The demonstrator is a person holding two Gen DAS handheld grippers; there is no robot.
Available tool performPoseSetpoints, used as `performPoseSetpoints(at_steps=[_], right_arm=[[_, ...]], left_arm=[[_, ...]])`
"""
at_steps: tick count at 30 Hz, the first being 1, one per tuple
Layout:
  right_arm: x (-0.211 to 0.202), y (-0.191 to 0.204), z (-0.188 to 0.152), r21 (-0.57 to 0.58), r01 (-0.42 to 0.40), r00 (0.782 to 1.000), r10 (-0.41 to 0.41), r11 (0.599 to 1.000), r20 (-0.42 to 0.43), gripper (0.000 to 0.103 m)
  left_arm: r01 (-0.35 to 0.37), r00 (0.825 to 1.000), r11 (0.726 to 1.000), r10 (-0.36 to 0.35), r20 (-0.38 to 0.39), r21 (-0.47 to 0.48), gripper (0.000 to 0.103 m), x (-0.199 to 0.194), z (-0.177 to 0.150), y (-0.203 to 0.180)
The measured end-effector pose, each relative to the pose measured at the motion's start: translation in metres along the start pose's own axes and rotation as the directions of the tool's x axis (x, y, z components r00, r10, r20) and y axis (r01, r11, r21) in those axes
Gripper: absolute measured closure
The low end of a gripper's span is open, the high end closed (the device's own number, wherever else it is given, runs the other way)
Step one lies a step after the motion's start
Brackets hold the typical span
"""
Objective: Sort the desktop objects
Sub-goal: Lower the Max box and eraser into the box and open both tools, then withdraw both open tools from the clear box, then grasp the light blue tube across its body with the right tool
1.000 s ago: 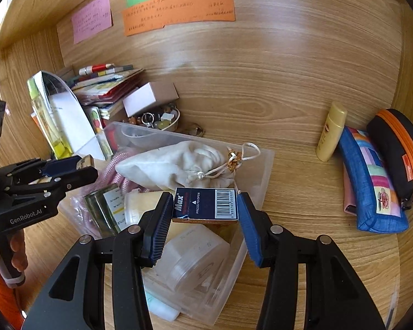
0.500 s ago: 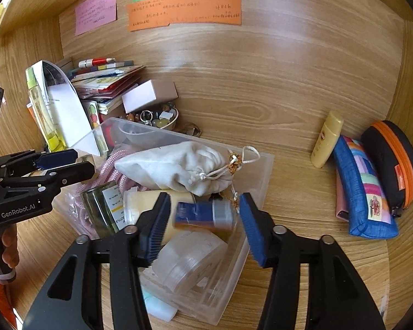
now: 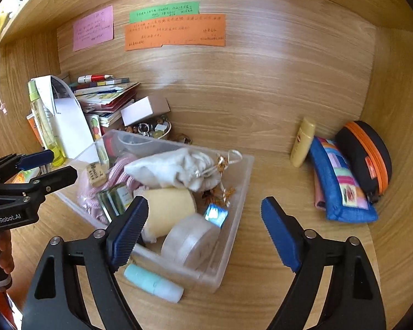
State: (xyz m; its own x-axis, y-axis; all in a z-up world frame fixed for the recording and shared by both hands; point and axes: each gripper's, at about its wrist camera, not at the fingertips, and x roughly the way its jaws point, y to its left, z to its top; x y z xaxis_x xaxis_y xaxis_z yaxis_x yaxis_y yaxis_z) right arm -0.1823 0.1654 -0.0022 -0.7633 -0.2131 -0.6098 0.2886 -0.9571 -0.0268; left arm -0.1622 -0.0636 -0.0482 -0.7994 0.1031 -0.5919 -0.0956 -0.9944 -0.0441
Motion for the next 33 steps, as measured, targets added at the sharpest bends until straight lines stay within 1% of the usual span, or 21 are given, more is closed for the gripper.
performPoseSetpoints(at_steps=[6, 10, 17, 22, 25, 28, 29, 32, 33], right_arm=[[-0.01, 0.006, -0.023, 0.047, -0.013, 0.999, 0.016, 0.999, -0.046, 0.021], [-0.014, 0.015, -0.041, 0.064, -0.029, 0.996, 0.034, 0.998, -0.081, 0.021], [0.003, 0.037, -0.071, 0.065, -0.036, 0.98, 0.048, 0.997, -0.192, 0.021], [0.025, 0.05, -0.077, 0.074, -0.04, 0.967, 0.057, 0.996, -0.247, 0.021], [0.037, 0.052, -0.076, 0.087, 0.005, 0.963, 0.018, 0.996, -0.27, 0.021], [0.039, 0.05, -0.073, 0.112, 0.015, 0.967, 0.014, 0.994, -0.254, 0.021], [0.04, 0.051, -0.073, 0.112, 0.02, 0.966, 0.01, 0.994, -0.26, 0.021], [0.049, 0.057, -0.074, 0.083, 0.028, 0.954, -0.002, 0.996, -0.3, 0.025], [0.049, 0.059, -0.074, 0.07, 0.045, 0.954, -0.022, 0.997, -0.299, 0.026]], left_arm=[[-0.011, 1.0, 1.0, 0.011, -0.019, 0.009, 0.012, -0.011, -0.023, 0.001], [-0.005, 0.999, 1.0, 0.006, -0.043, 0.004, 0.011, -0.009, -0.041, 0.004], [0.002, 0.997, 1.0, -0.003, -0.08, -0.014, 0.011, -0.008, -0.067, 0.013], [0.006, 0.998, 1.0, -0.008, -0.065, -0.025, 0.011, -0.018, -0.076, 0.022], [0.012, 0.998, 0.999, -0.014, -0.064, -0.033, 0.011, -0.019, -0.079, 0.028], [0.025, 0.997, 0.999, -0.028, -0.073, -0.045, 0.011, -0.016, -0.081, 0.031], [0.03, 0.996, 0.998, -0.033, -0.077, -0.048, 0.011, -0.014, -0.081, 0.031], [0.032, 0.996, 0.998, -0.035, -0.083, -0.045, 0.011, -0.012, -0.082, 0.029], [0.036, 0.996, 0.998, -0.039, -0.081, -0.044, 0.011, -0.012, -0.082, 0.028]])
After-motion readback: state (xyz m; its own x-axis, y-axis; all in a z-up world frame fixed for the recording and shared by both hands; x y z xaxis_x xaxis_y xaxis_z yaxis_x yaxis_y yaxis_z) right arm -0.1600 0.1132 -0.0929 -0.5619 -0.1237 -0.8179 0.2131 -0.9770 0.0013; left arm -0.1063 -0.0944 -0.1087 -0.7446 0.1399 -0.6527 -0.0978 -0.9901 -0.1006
